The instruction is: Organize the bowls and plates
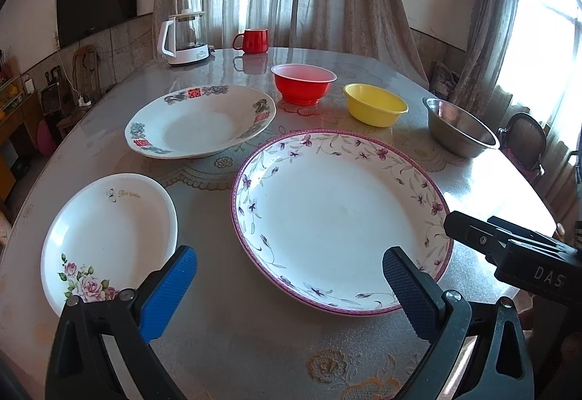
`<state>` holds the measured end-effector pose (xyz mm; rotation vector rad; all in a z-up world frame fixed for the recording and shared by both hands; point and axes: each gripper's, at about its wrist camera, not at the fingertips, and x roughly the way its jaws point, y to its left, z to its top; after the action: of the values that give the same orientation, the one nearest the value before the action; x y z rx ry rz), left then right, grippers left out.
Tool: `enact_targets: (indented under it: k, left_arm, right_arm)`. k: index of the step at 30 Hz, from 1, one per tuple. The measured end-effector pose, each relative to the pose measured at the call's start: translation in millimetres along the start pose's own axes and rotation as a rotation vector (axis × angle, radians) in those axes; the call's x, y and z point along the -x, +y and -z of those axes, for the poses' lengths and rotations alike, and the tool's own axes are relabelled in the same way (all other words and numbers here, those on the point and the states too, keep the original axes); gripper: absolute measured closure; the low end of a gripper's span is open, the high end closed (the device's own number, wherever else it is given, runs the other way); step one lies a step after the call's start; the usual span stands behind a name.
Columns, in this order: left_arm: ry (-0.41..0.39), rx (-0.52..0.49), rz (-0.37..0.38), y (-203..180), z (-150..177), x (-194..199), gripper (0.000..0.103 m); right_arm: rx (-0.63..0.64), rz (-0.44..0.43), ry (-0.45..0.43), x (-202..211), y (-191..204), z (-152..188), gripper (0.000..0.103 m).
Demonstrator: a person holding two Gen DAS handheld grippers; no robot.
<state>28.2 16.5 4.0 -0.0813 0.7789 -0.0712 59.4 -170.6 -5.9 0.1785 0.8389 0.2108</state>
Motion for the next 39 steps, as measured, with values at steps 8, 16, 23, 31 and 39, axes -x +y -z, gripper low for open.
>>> enact_targets:
  k: [8,16,23,31,39]
  left_arm:
    - [-0.01,0.043,0.086,30,-18,0,0.003]
    - [0.057,0.021,0.105,42,-42,-28,0.041]
    - [0.133,-0.046,0.07,36,-48,-59,0.063]
    - [0.144,-0.113,0.017,33,-50,-73,0.075]
    - [0.127,-0.1,-0.002,34,-58,-79,0.08]
  right_arm:
    - [-0.024,-0.049,0.05,-17,-17,-13,0.037]
    - [-0.017,-0.057,0.11,-42,-25,-20,0.071]
    - [0.034,-0.045,0.119,-52,-18,-24,0.079]
    - [0.061,-0.054,0.136,-59,-12,-31,0.086]
    - [0.102,-0.022,0.137,-64,-8,-40,0.091]
